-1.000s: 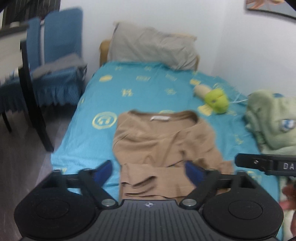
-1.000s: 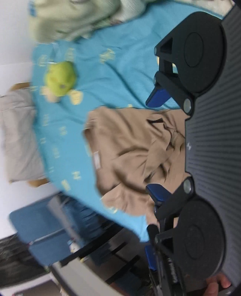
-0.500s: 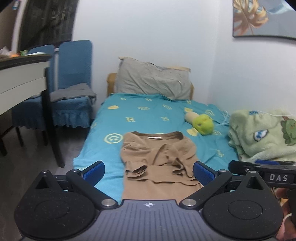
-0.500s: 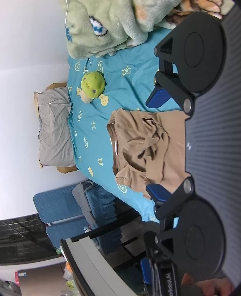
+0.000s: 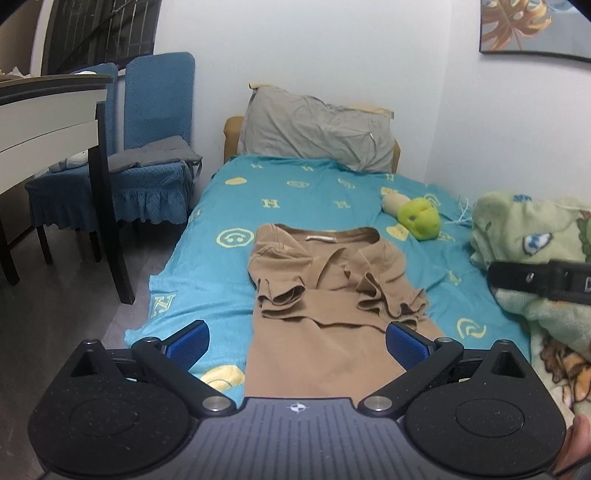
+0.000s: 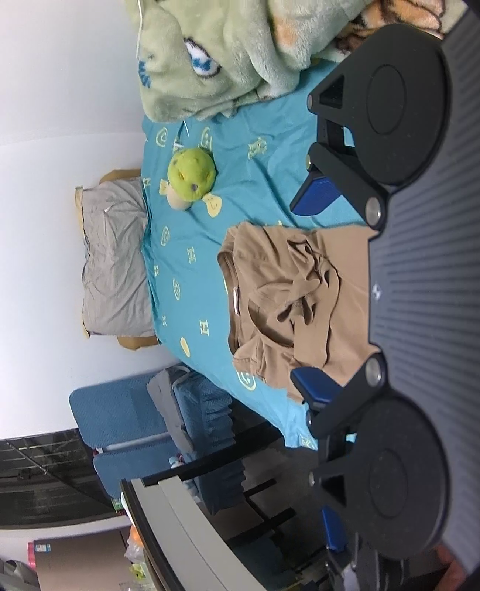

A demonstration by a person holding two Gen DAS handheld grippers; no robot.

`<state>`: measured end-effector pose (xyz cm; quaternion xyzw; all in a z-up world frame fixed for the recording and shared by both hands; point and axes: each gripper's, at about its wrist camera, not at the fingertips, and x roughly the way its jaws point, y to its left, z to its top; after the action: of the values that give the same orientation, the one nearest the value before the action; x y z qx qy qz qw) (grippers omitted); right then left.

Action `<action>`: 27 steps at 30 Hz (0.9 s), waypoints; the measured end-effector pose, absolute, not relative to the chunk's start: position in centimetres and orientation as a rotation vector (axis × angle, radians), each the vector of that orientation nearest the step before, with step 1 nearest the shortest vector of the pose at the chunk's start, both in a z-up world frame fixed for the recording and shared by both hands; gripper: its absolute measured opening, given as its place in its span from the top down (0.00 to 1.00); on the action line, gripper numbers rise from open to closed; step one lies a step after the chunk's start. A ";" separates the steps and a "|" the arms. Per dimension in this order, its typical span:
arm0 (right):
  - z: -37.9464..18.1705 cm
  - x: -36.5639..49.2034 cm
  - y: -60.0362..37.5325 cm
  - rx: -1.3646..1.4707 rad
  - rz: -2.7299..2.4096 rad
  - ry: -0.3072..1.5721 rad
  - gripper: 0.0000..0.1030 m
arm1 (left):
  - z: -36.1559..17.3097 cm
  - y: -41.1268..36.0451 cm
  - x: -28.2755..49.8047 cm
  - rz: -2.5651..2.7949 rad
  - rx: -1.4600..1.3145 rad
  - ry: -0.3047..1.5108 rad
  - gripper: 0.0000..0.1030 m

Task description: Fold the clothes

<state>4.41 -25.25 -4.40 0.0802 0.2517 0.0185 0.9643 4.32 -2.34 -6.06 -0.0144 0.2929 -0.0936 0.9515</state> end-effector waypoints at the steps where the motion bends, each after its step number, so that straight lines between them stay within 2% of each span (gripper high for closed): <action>1: -4.4 4.5 -25.3 0.166 0.035 0.516 0.12 | -6.1 -2.1 4.4 -0.199 -0.045 0.609 0.00; 10: -4.7 4.8 -25.8 0.201 0.034 0.573 0.12 | -10.3 0.0 6.6 -0.286 -0.375 0.952 0.02; 16: -5.1 5.0 -25.9 0.227 0.038 0.600 0.12 | -14.1 1.3 7.9 -0.222 -0.526 1.113 0.03; 21: -5.6 5.5 -26.2 0.270 0.047 0.641 0.12 | -16.4 2.6 8.8 -0.185 -0.683 1.145 0.03; 27: -6.3 6.1 -26.7 0.318 0.050 0.679 0.12 | -16.8 3.0 9.4 -0.137 -0.750 1.079 0.03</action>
<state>6.07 -26.69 -6.26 0.1552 0.3315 0.0246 0.9303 9.42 3.05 -16.80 -0.3483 0.5011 -0.0634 0.7897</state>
